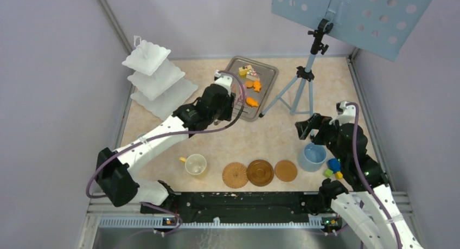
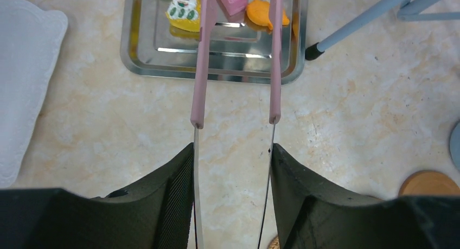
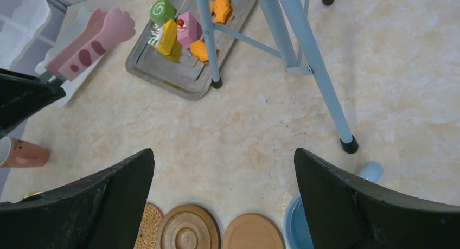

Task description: Serve the afternoon tea

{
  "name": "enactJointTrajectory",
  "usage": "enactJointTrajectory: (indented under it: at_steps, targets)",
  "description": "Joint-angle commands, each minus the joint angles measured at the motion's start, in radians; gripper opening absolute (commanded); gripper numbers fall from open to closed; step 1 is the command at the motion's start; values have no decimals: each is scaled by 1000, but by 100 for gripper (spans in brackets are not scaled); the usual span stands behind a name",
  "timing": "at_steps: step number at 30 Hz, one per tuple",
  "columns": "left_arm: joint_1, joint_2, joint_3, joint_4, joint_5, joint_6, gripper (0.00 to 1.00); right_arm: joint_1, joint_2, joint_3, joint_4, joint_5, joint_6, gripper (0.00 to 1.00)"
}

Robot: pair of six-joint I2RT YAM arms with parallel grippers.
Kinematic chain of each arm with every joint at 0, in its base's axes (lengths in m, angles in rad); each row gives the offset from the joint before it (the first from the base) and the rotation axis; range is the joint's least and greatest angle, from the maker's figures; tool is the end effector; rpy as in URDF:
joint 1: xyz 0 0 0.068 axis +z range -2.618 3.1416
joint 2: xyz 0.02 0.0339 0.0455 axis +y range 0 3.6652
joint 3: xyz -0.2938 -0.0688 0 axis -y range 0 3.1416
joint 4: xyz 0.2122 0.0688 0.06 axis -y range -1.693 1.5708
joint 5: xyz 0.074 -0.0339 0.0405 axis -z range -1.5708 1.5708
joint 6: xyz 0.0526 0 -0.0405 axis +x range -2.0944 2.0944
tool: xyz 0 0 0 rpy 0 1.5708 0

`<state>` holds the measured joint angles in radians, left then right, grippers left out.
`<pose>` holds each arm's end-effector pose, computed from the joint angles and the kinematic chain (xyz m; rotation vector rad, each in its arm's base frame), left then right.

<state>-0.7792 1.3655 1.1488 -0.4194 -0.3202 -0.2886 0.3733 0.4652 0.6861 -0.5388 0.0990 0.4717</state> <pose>0.2108 -0.1849 0.3405 0.3561 2.1520 -0.2561 0.0683 0.0212 0.3108 0.1627 1.9091 0.4817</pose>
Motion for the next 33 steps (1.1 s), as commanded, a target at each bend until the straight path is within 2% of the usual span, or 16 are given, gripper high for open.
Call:
enactJointTrajectory:
  at_steps: [1, 8, 13, 24, 33]
  targets:
    - [82, 59, 127, -146, 97, 21, 55, 10, -16, 4, 43, -19, -15, 98]
    - [174, 206, 259, -187, 141, 83, 55, 10, -30, 4, 44, -23, -15, 98]
    - [191, 281, 315, -183, 107, 114, 54, 10, -32, 3, 45, -25, -15, 98]
    - [198, 356, 376, -179, 35, 165, 54, 10, -33, 0, 47, -19, -12, 98]
    - [227, 403, 391, -155, 43, 186, 56, 11, -31, 7, 38, -10, -12, 98]
